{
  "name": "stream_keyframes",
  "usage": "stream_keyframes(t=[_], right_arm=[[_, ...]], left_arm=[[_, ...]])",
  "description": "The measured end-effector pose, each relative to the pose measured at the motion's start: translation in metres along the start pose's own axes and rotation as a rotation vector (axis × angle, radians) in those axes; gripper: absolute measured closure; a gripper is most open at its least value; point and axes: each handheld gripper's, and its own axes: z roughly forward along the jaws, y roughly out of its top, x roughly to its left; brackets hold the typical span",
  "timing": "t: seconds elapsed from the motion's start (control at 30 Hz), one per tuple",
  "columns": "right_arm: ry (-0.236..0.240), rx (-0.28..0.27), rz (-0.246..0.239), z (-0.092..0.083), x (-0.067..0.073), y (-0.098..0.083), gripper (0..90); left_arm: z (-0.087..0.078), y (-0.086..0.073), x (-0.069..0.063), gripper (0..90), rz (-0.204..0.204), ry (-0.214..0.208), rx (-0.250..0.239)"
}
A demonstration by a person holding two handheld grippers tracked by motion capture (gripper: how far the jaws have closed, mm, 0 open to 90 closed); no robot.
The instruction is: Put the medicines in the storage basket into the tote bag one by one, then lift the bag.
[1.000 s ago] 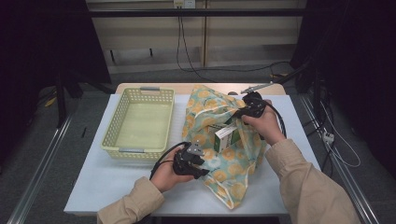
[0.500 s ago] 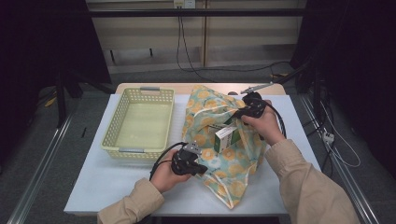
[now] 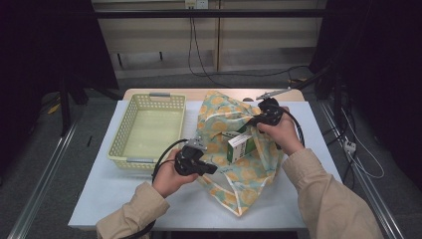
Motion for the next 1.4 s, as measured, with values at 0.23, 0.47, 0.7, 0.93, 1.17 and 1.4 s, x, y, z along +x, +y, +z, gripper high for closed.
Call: stream_keyframes(t=[0.23,0.47,0.7,0.93,1.17,1.4], right_arm=[[-0.002,-0.006,0.003,-0.004,-0.001,0.001,88.5],[-0.003,-0.02,0.005,-0.012,-0.002,0.006,88.5],[-0.009,-0.041,-0.002,-0.027,0.0,0.019,88.6],[-0.013,-0.075,-0.006,-0.047,0.002,0.04,88.7],[-0.018,-0.12,-0.014,-0.064,0.003,0.063,88.7],[0.011,-0.192,-0.041,-0.087,0.013,0.092,88.8]], left_arm=[[-0.018,0.02,0.003,90.0,0.005,0.01,-0.041],[-0.038,0.051,0.003,90.0,0.017,0.039,-0.083],[-0.063,0.082,0.008,90.0,0.018,0.068,-0.135],[-0.082,0.112,0.015,90.0,0.006,0.108,-0.177],[-0.099,0.147,0.023,90.0,0.002,0.139,-0.242],[-0.105,0.171,0.03,90.0,0.002,0.149,-0.263]])
